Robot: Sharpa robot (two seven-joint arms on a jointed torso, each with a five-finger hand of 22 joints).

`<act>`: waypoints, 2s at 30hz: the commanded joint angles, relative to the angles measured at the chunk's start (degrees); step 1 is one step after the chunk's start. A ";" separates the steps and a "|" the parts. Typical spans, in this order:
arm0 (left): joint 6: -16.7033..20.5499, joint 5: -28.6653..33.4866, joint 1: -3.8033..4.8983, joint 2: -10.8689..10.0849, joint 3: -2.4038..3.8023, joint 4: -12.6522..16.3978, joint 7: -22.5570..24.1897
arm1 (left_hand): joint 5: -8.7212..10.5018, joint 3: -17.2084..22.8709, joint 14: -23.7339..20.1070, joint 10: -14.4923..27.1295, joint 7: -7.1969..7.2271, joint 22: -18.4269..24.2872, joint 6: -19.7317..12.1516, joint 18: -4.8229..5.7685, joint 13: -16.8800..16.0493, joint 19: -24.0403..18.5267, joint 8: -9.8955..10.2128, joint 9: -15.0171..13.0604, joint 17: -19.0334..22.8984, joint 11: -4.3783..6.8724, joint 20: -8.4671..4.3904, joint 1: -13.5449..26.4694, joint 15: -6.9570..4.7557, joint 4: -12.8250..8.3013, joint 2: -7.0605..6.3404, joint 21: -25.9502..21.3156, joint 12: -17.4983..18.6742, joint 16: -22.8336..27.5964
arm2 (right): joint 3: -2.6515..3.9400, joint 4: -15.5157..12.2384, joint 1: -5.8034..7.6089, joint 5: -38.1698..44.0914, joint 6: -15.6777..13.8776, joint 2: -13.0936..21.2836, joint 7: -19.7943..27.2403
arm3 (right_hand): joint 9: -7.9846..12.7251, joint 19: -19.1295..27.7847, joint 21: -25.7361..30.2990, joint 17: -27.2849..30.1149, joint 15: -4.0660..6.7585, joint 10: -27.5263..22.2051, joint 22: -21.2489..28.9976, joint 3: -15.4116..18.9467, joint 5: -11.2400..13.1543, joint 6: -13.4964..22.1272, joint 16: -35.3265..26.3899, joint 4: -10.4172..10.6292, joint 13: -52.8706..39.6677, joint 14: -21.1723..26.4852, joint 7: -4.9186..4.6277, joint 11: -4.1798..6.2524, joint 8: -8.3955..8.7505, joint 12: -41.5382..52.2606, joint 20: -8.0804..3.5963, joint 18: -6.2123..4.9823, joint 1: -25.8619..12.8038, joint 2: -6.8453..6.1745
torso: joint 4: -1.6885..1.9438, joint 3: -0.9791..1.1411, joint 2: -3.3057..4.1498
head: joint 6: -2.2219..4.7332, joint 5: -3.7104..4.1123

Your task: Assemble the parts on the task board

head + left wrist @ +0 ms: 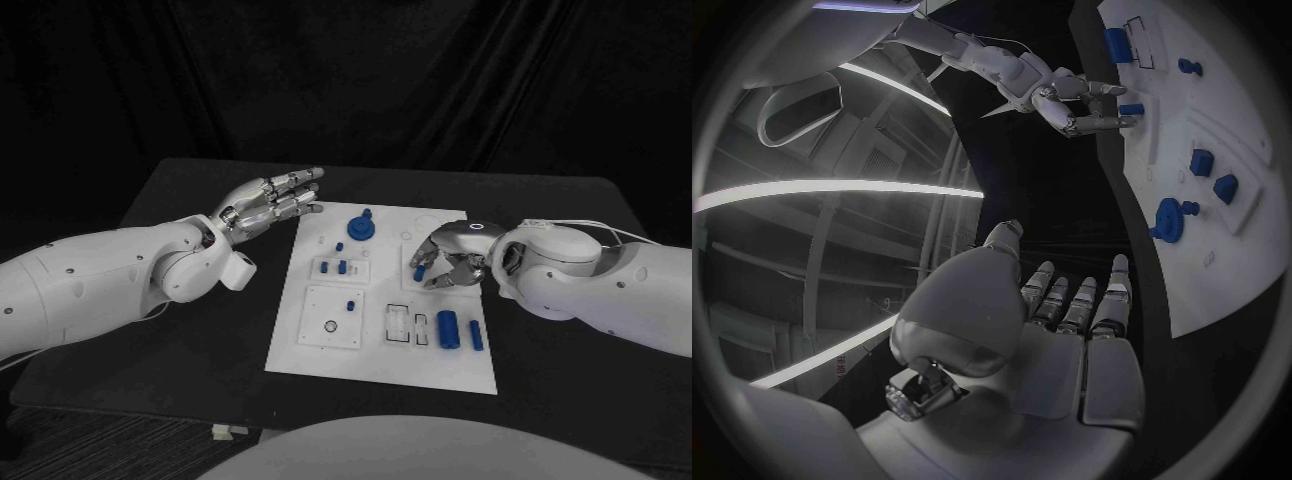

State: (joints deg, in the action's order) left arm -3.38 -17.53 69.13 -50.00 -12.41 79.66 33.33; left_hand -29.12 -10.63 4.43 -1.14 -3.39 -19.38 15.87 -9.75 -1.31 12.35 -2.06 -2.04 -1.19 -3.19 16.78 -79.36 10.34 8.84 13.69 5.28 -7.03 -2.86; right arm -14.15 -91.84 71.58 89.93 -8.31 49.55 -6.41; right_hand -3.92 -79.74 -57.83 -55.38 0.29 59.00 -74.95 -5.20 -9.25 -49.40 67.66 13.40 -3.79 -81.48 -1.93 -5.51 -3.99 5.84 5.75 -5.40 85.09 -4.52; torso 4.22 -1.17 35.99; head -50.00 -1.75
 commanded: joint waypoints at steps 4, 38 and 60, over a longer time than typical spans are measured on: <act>-0.72 0.42 -0.14 0.12 0.06 0.08 1.08 | -0.04 0.15 -0.26 -0.01 -0.44 0.10 -0.02 0.82 0.04 0.32 -0.18 -0.06 0.02 0.08 -0.04 -0.01 -0.09 0.20 0.53 0.03 0.10 -0.08 | 0.02 0.87 -0.81 0.44 -1.77 -0.89 -0.02 | -0.08 0.02 0.26 0.14 -0.47 1.08 -7.73 -0.11 -0.35 -0.94 -0.17 -0.53 -0.03 0.10 -0.35 0.11 -0.43 0.61 0.39 -0.16 0.99 0.43 | -0.02 -0.03 -0.02 | 0.00 -0.27; -1.88 0.42 -1.03 0.46 0.06 -0.54 0.42 | -0.32 0.75 -0.24 -0.38 -2.12 0.72 4.60 1.04 -0.09 0.40 -1.30 -0.65 0.00 -0.70 -0.02 0.18 0.26 0.08 0.74 -0.01 -0.68 -0.26 | 0.04 0.16 -1.05 1.43 -10.81 -1.01 1.11 | -3.62 0.37 1.29 3.09 1.04 12.08 -7.46 -2.56 3.05 -16.79 -1.95 -0.91 -0.01 0.59 -3.88 2.61 -5.72 1.35 -0.85 -0.39 7.66 2.13 | 0.07 0.00 -0.05 | 0.00 -0.54; -2.02 0.42 -1.12 0.99 0.06 -1.07 0.26 | -0.51 1.04 -0.22 -0.55 -2.41 0.86 5.40 1.09 -0.15 0.46 -1.57 -0.72 -0.01 -0.92 -0.03 0.05 0.27 -0.13 0.81 0.00 -1.07 -0.31 | 0.07 -12.38 5.27 2.25 -8.51 -0.52 1.35 | -3.71 -0.62 -0.90 2.01 1.36 13.98 -7.97 -3.49 -1.08 -17.49 -1.47 -1.06 0.09 -0.70 -4.16 2.80 -4.43 -0.39 -1.24 0.00 9.19 1.48 | -0.02 -0.08 -0.11 | 0.00 -0.86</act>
State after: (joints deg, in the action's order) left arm -4.69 -17.53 68.10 -49.14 -12.40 78.59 32.93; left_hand -29.34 -9.92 4.43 -1.73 -5.73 -18.57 20.90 -9.75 -1.36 12.35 -3.33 -2.70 -1.19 -3.79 16.78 -79.07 10.34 8.77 13.99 5.28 -7.72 -2.86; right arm -14.10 -103.96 76.96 91.57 -18.14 49.36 -5.48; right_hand -6.66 -80.03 -58.39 -53.05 1.68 72.00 -74.91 -8.25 -9.97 -66.25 65.94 12.33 -3.64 -81.89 -5.85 -3.15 -8.52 5.70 4.50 -5.39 93.73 -3.07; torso 4.25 -1.23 35.89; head -50.00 -2.60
